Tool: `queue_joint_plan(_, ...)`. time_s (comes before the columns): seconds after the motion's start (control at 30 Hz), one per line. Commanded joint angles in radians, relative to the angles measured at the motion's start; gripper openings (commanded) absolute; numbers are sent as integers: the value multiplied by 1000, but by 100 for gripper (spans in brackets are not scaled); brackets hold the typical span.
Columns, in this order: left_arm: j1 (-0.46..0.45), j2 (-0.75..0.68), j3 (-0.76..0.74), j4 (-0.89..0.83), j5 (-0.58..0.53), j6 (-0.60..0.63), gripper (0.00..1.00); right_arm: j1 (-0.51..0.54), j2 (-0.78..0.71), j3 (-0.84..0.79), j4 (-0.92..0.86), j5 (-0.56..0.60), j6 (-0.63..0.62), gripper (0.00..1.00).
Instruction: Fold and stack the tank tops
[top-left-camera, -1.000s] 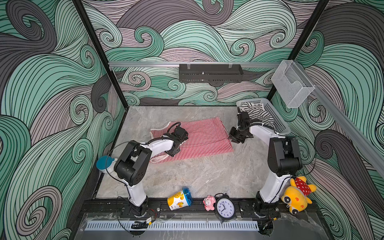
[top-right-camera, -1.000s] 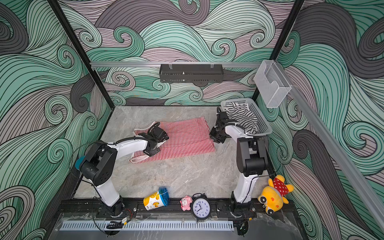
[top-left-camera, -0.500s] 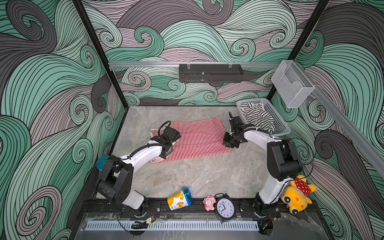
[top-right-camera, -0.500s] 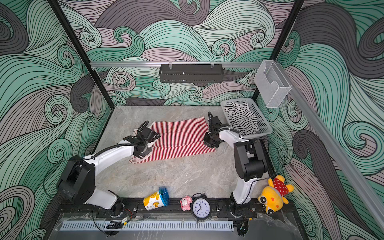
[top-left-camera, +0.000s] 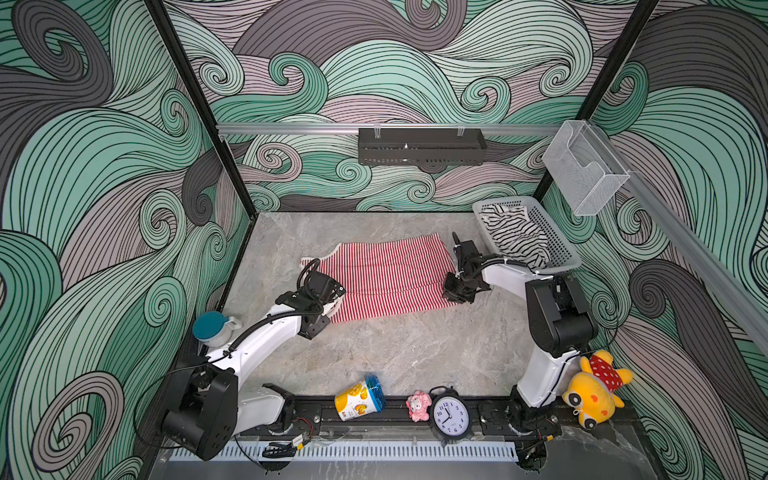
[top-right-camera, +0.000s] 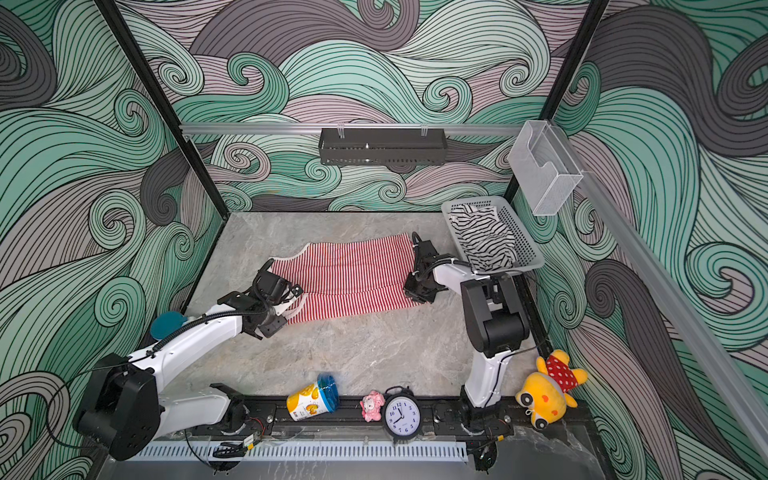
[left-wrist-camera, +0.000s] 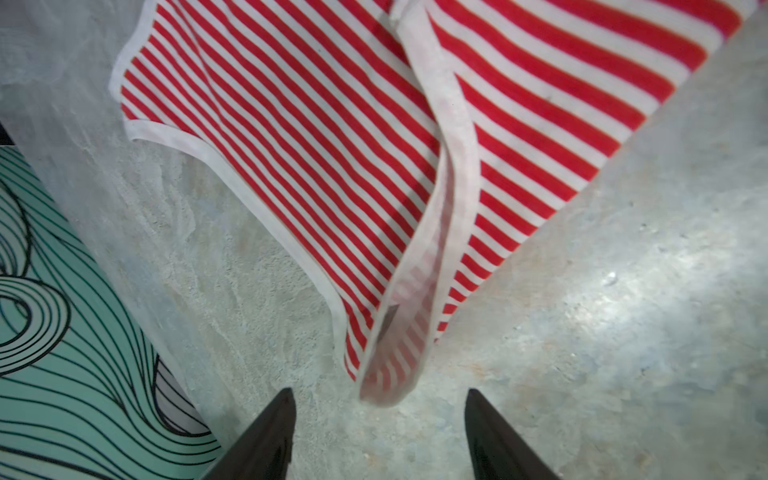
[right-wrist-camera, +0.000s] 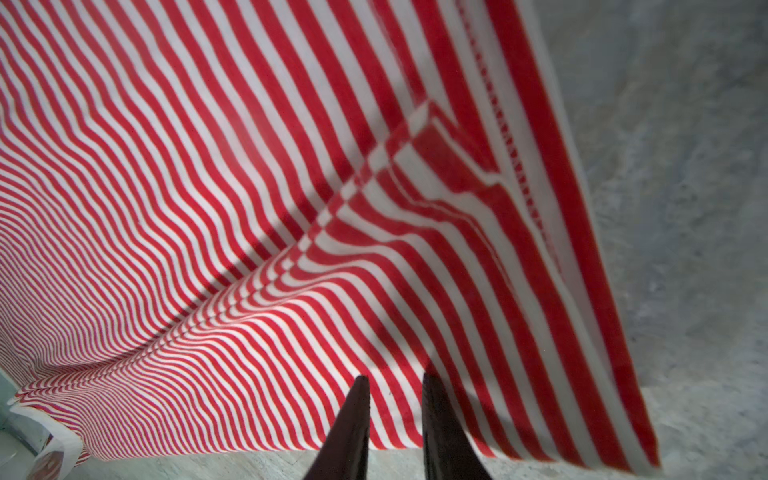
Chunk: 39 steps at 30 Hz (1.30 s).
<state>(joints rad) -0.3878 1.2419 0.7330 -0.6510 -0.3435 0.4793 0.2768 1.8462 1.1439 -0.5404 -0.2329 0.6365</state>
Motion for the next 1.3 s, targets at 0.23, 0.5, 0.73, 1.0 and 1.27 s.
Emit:
queue_joint_plan(0.23,80,70,0,5,100,78,67,4,28,-11,9,2,14,25)
queue_joint_plan(0.5,151,145,24,45,145,118,66,4,26,-7,3,7,19,25)
queue_joint_plan(0.73,227,172,53,67,186,128,65,4,28,-9,0,8,19,25)
queue_joint_plan(1.0,290,214,80,61,243,130,65,4,33,-9,3,8,20,24)
queue_joint_plan(1.27,359,244,121,55,293,120,64,4,45,-8,5,9,20,24)
